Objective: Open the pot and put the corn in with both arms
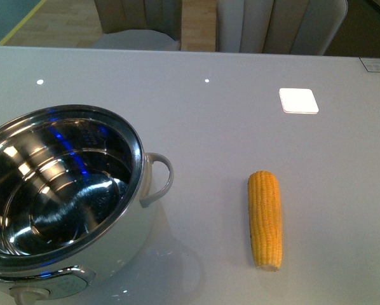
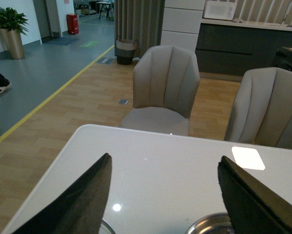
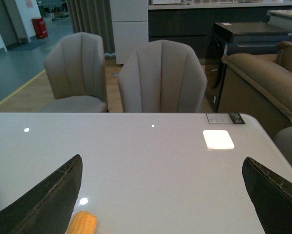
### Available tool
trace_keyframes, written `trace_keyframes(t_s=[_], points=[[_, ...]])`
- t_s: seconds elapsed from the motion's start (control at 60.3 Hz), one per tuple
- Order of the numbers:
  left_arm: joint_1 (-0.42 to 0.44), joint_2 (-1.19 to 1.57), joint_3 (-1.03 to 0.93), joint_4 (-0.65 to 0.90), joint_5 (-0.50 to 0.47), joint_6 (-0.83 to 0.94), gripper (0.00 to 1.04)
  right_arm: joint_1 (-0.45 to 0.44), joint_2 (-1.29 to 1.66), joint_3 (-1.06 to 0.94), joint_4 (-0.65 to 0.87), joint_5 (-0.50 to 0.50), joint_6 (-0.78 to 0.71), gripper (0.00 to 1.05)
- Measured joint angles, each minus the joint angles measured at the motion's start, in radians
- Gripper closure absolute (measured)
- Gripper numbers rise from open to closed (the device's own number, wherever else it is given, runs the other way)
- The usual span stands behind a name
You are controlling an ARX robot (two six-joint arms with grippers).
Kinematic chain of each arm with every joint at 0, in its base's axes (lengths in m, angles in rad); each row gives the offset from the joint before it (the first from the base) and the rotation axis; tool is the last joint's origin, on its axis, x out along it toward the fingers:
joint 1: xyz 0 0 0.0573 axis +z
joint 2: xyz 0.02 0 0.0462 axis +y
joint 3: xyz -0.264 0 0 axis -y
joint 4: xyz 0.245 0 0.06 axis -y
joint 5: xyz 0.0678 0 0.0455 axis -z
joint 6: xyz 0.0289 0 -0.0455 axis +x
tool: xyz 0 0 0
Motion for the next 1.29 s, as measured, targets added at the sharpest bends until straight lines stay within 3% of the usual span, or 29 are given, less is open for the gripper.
trace_keyframes(t_s=[0.315, 0.73, 0.796, 0.862, 1.294], points=[[-0.211, -0.245, -0.147, -0.097, -0.215, 0.013, 1.01, 0.000, 0.000, 0.000, 0.000, 0.000, 0.000, 0.09], [-0.388, -0.490, -0.225, -0.256, -0.383, 0.015, 1.02, 0.000, 0.000, 0.000, 0.000, 0.000, 0.000, 0.09], [-0.466, -0.521, -0.238, -0.268, -0.485, 0.015, 1.02, 0.000, 0.000, 0.000, 0.000, 0.001, 0.000, 0.09], [-0.501, -0.544, -0.257, -0.269, -0.487, 0.017, 1.02, 0.000, 0.000, 0.000, 0.000, 0.000, 0.000, 0.09], [-0.507, -0.686, -0.258, -0.403, -0.500, 0.018, 1.02, 0.000, 0.000, 0.000, 0.000, 0.000, 0.000, 0.09]])
